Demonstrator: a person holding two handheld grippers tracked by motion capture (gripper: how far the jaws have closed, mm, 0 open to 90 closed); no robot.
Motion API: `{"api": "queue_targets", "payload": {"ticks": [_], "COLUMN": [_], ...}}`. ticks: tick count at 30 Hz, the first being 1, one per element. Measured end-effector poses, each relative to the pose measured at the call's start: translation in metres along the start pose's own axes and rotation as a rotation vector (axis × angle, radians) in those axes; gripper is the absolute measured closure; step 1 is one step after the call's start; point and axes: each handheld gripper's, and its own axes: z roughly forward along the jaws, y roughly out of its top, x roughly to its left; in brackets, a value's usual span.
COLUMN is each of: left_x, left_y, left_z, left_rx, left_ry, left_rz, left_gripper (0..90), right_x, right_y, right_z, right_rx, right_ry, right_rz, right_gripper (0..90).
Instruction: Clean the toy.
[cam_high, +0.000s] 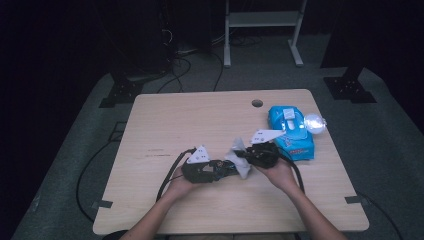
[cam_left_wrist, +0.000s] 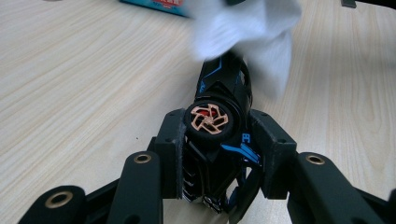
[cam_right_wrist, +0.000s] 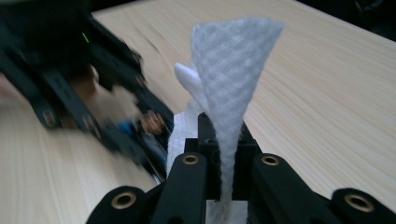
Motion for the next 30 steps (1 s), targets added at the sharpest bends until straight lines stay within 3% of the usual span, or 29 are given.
{"api": "queue_targets", "payload": {"ticks": [2,6,11,16,19,24,27,30], "left_x": [0.001,0.002,0.001,0.002,0.001,0.001,0.002,0.001], "left_y": [-0.001,-0.003,-0.003,-0.004,-0.004,-0.004,-0.004,-0.004], "left_z": [0.0,0.0,0.0,0.0,0.0,0.0,0.0,0.0], "left_rx": [-0.002,-0.018,-0.014,-0.017,-0.017,-0.017,-0.017,-0.015], "left_ry": [-0.001,-0.001,0.0,-0.003,-0.004,-0.001,-0.002,0.0], "left_rz": [-0.007,-0.031,-0.031,-0.028,-0.026,-0.025,-0.025,-0.017], "left_gripper": [58.8,58.9,59.0,58.9,58.9,58.9,59.0,59.1], "right_x": [0.01,0.017,0.019,0.008,0.01,0.025,0.03,0.023], "right_y": [0.003,-0.004,-0.015,-0.024,-0.025,-0.018,-0.016,-0.019], "right_z": [0.02,0.031,0.029,0.013,0.014,0.031,0.036,0.028], "right_rx": [0.003,0.013,-0.031,-0.026,-0.031,-0.053,-0.05,-0.045], "right_ry": [0.043,0.051,0.061,-0.015,-0.008,0.079,0.072,0.049], "right_rz": [-0.006,-0.029,-0.073,-0.058,-0.037,-0.02,-0.047,-0.035], "right_gripper": [86.0,85.8,85.7,85.8,85.8,85.8,85.8,85.8]}}
